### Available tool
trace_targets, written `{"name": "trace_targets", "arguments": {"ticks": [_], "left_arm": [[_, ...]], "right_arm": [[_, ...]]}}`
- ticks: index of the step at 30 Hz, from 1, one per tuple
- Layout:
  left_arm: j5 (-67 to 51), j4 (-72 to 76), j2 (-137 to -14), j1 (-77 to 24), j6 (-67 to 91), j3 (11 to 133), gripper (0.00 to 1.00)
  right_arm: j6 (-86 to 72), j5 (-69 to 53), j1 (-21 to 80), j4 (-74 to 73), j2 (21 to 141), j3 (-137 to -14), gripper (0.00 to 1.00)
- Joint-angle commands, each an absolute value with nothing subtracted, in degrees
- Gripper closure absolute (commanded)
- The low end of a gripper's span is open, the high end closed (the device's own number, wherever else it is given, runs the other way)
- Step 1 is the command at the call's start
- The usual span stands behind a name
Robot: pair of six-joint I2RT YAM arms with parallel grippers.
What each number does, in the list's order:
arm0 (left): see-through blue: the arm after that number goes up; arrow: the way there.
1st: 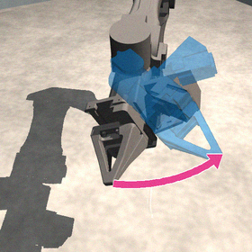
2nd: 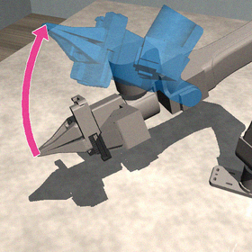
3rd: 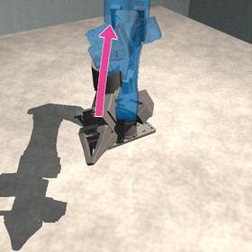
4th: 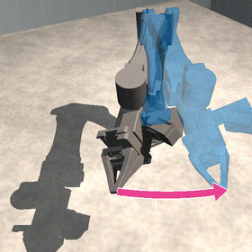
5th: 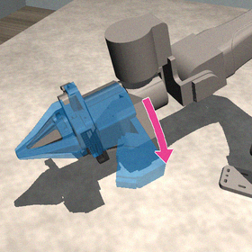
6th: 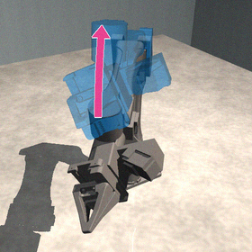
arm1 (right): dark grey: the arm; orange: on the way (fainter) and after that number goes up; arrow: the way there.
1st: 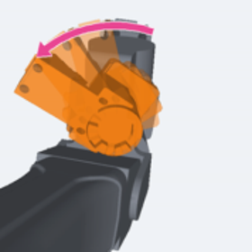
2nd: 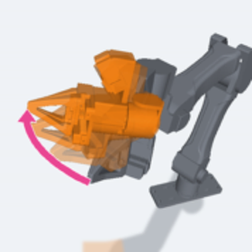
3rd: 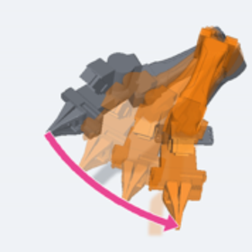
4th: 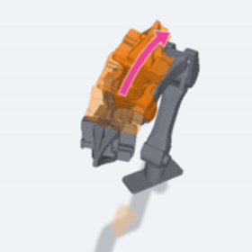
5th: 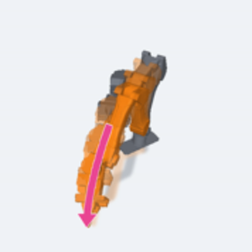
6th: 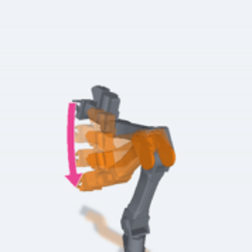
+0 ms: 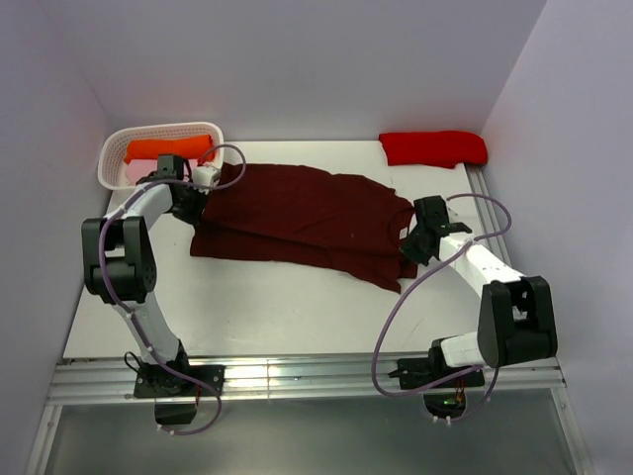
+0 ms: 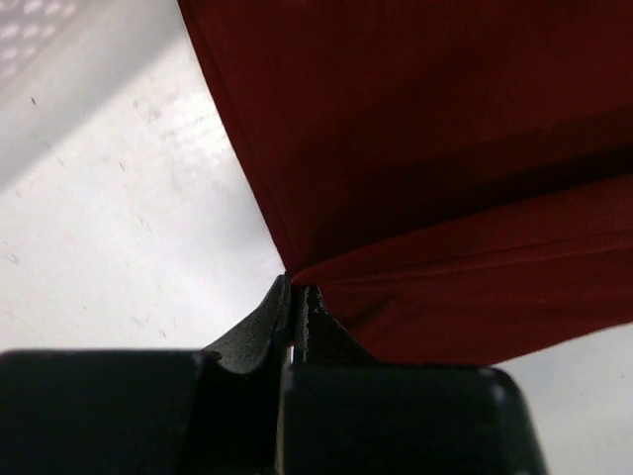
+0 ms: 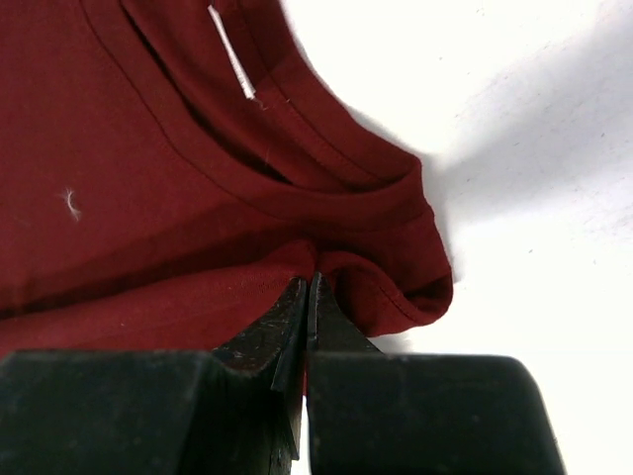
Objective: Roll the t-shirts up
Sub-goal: Fold the tshirt
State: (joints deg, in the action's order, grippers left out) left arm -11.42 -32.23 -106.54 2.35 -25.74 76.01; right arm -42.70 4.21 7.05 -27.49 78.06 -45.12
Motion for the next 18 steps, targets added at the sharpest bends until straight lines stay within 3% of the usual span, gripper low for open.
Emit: {"name": "trace_targets", "arguments": {"ticks": [1,8,18], "left_arm": [[-8.44,-29.53,-107.40,1.15,-23.65,79.01,1.00],[-5.36,-28.04,-110.56,-1.32,-22.59,80.24,0.93],[-0.35,-24.52,-106.44,-1.41,-20.13,79.54,0.47]], "right_arm": [[-41.05,7.38,5.80,-26.02,78.57,-47.02,1.00],[-40.52,7.65,5.10,-25.49,79.98,-46.84,1.00],[-39.99,7.30,4.83,-25.22,81.04,-47.20,1.00]]}}
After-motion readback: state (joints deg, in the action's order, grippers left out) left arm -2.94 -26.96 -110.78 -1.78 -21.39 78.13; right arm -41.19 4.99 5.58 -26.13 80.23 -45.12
